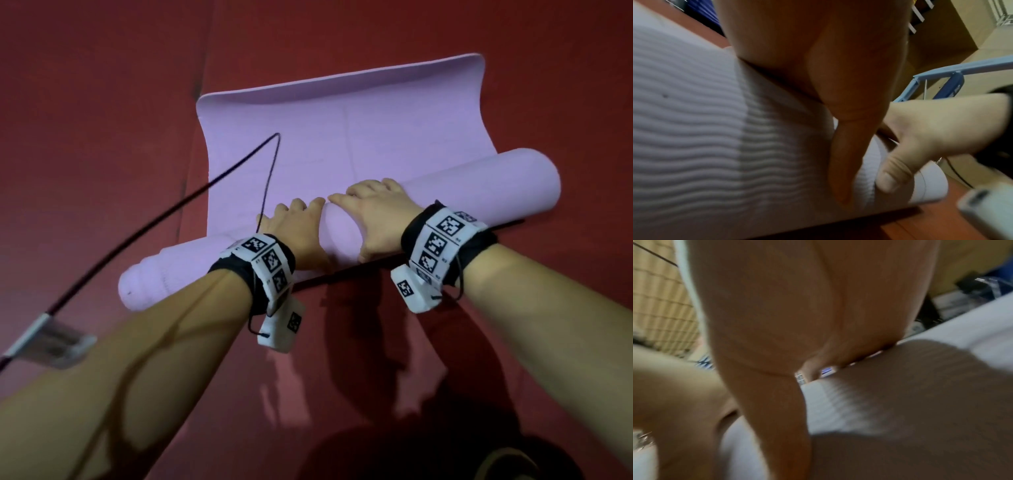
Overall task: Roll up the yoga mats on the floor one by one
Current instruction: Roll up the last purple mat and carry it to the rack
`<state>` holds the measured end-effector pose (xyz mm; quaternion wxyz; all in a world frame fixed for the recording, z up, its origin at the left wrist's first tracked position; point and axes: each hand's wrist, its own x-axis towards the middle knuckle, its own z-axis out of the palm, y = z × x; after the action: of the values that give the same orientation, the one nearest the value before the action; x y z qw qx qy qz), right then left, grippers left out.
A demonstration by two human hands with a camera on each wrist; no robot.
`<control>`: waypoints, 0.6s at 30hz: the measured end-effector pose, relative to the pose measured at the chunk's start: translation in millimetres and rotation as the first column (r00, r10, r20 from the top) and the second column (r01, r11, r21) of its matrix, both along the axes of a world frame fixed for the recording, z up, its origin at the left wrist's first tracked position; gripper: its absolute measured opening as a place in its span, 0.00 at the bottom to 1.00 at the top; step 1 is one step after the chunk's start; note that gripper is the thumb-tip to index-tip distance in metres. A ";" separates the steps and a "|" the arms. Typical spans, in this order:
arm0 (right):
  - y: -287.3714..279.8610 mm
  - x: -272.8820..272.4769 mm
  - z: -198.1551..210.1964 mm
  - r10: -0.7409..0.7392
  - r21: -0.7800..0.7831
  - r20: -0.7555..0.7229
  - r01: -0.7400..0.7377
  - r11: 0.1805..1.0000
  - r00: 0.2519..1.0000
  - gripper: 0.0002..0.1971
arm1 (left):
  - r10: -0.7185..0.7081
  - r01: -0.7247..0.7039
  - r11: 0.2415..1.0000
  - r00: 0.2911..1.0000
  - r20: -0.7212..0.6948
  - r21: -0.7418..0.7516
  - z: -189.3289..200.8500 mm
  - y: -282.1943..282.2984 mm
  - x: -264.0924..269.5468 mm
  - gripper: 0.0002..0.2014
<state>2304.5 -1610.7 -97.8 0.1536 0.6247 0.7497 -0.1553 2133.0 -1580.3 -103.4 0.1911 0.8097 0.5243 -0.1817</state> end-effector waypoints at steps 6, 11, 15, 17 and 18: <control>-14.8 -4.1 -9.1 -0.023 0.133 0.122 0.007 0.991 0.992 0.66 | 0.015 -0.010 0.997 0.997 0.073 -0.071 4.9 21.5 -4.0 0.57; 6.2 -0.8 -4.3 -0.012 0.077 0.097 0.005 0.997 0.995 0.65 | 0.003 -0.001 1.000 0.996 0.086 -0.023 6.5 14.9 -3.0 0.58; 26.6 0.0 3.8 -0.038 -0.021 0.045 0.039 0.999 0.998 0.65 | 0.016 -0.018 0.999 1.000 0.026 0.048 -0.3 9.5 -1.6 0.62; 28.9 0.6 4.3 -0.047 -0.022 0.029 0.048 0.999 0.998 0.65 | 0.010 -0.012 0.996 1.000 0.021 0.087 -3.6 10.4 -0.6 0.62; 27.1 1.6 3.6 -0.053 -0.006 0.021 0.053 0.999 0.998 0.64 | 0.006 -0.008 0.996 1.000 0.020 0.089 -3.4 11.9 -0.2 0.62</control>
<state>2306.1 -1583.6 -94.1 0.1596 0.6453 0.7308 -0.1553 2132.8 -1568.3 -106.8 0.1605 0.8172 0.5329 -0.1497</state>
